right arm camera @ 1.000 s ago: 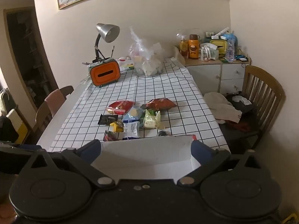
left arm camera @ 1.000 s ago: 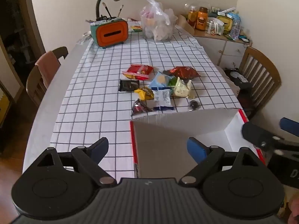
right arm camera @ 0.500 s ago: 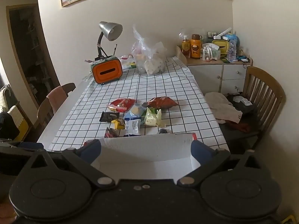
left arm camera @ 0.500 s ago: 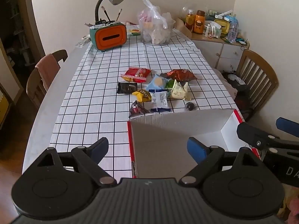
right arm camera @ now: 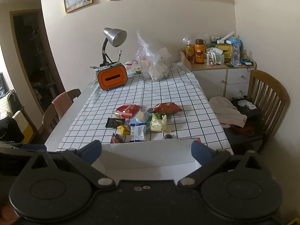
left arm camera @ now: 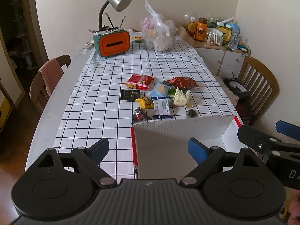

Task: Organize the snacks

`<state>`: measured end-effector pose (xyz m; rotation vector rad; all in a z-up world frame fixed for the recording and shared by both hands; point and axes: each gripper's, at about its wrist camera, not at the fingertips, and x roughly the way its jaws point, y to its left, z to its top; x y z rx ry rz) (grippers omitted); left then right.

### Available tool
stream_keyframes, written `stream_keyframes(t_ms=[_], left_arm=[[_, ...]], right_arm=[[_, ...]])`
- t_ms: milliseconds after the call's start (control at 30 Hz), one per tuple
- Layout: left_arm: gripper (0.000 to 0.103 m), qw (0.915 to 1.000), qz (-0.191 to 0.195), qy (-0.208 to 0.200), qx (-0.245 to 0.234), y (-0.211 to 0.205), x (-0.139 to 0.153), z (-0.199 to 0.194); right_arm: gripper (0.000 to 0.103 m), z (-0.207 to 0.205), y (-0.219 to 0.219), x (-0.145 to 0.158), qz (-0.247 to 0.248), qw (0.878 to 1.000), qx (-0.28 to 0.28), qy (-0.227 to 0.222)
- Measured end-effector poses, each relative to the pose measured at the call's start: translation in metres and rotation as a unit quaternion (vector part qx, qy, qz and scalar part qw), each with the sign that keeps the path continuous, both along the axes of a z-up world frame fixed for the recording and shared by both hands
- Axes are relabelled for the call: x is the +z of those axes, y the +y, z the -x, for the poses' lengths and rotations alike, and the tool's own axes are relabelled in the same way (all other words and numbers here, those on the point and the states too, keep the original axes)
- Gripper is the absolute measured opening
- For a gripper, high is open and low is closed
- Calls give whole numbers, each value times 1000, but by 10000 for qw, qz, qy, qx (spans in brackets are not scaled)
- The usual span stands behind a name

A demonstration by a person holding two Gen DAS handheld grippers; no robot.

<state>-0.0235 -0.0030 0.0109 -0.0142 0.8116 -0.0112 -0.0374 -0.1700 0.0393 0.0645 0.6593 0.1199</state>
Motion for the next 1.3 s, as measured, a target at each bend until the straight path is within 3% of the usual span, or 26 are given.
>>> stream_keyframes(t_ms=[600,1300], left_arm=[[92,9998,83,-171,86,10,8,9],[92,9996,38,-260,-90,4,14,11]], right_arm=[[102,7,10,8,102,9997,181,-152],[102,12,8,10,139,9998,16,-173]])
